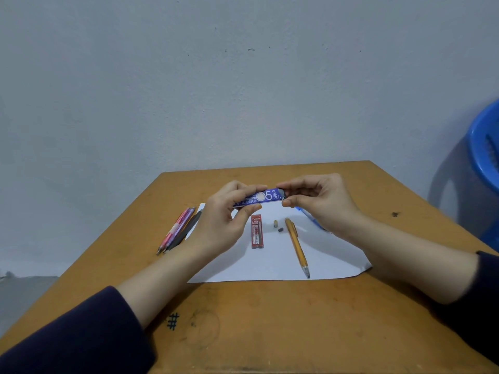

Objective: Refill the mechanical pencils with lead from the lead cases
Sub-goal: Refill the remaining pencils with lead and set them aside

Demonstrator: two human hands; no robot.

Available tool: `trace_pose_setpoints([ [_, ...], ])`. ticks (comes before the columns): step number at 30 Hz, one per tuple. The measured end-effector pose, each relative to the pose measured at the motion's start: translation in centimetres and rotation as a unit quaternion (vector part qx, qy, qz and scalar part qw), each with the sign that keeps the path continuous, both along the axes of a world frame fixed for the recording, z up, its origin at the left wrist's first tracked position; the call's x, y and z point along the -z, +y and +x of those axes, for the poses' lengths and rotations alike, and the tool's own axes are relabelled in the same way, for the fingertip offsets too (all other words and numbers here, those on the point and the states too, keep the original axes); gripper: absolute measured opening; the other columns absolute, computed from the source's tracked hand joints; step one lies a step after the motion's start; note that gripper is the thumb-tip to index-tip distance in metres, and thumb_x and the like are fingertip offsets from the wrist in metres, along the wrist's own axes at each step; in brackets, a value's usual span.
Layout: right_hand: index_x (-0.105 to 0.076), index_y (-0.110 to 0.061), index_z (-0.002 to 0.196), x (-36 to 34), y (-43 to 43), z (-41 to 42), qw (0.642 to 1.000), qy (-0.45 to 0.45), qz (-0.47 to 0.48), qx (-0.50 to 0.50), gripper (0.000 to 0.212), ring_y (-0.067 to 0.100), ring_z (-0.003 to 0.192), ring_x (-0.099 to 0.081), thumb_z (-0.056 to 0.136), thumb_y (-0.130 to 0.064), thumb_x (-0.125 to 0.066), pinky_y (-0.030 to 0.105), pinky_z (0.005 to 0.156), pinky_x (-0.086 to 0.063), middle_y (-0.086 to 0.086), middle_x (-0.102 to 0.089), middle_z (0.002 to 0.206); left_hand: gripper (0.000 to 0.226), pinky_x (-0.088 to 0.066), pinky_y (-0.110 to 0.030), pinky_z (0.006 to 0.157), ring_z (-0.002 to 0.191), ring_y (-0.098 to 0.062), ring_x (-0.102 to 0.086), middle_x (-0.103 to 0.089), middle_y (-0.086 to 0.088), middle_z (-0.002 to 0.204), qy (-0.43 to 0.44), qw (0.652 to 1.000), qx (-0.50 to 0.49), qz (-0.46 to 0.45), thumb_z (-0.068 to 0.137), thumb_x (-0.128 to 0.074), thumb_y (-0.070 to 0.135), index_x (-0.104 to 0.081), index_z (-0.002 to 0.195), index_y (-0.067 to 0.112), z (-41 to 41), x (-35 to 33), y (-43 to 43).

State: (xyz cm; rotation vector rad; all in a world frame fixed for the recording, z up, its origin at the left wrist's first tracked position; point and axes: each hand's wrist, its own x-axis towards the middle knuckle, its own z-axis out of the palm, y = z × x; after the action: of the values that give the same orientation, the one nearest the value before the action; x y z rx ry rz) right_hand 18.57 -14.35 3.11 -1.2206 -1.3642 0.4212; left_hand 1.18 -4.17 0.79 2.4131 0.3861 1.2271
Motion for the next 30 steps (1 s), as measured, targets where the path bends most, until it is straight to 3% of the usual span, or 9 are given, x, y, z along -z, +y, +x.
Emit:
trace_pose_setpoints([
  [7,-0.069,-0.026,0.089,0.2,0.3,0.0,0.999,-0.039,0.009,0.014,0.045,0.000,0.069,-0.065,0.075,0.016,-0.066,0.014,0.068,-0.052,-0.011,-0.069,0.076,0.034,-0.041,-0.011,0.070,0.086,-0.008,-0.054,-0.059,-0.001,0.094,-0.006,1.000,0.004,0.007,0.087,-0.057,0.012,-0.064,0.120,0.016,0.0,0.2,0.1],
  [11,-0.067,-0.021,0.098,0.1,0.2,0.1,0.999,-0.047,0.011,0.013,0.042,0.000,0.069,-0.062,0.077,0.015,-0.064,0.015,0.068,-0.052,-0.004,-0.069,0.079,0.035,-0.042,-0.012,0.071,0.086,-0.010,-0.056,-0.060,-0.005,0.093,-0.021,1.000,0.005,-0.001,0.086,-0.057,0.011,-0.064,0.120,0.016,0.1,0.4,0.0],
  [15,-0.067,-0.016,0.103,0.3,0.4,0.3,0.998,-0.054,-0.001,0.015,0.040,-0.001,0.065,-0.061,0.078,0.014,-0.064,0.016,0.070,-0.053,-0.006,-0.069,0.078,0.035,-0.047,-0.023,0.070,0.087,-0.010,-0.056,-0.060,-0.002,0.095,-0.015,1.000,0.001,0.001,0.087,-0.057,0.012,-0.063,0.121,0.019,0.2,0.7,0.1],
  [23,-0.069,-0.022,0.097,0.8,0.6,0.6,0.997,-0.067,-0.012,0.022,0.037,0.000,0.063,-0.059,0.080,0.011,-0.064,0.019,0.070,-0.052,-0.012,-0.068,0.075,0.036,-0.049,-0.022,0.069,0.089,-0.009,-0.055,-0.059,-0.001,0.096,-0.014,1.000,0.009,-0.016,0.087,-0.056,0.013,-0.058,0.122,0.024,0.3,1.0,0.1],
  [30,-0.070,-0.020,0.090,0.8,0.8,1.0,0.999,-0.046,-0.028,0.011,0.033,0.006,0.063,-0.061,0.085,0.011,-0.059,0.020,0.068,-0.052,0.000,-0.069,0.070,0.036,-0.047,-0.020,0.071,0.086,-0.012,-0.056,-0.060,-0.007,0.093,-0.010,1.000,0.020,0.000,0.087,-0.057,0.008,-0.061,0.122,0.017,0.3,1.4,0.3],
])
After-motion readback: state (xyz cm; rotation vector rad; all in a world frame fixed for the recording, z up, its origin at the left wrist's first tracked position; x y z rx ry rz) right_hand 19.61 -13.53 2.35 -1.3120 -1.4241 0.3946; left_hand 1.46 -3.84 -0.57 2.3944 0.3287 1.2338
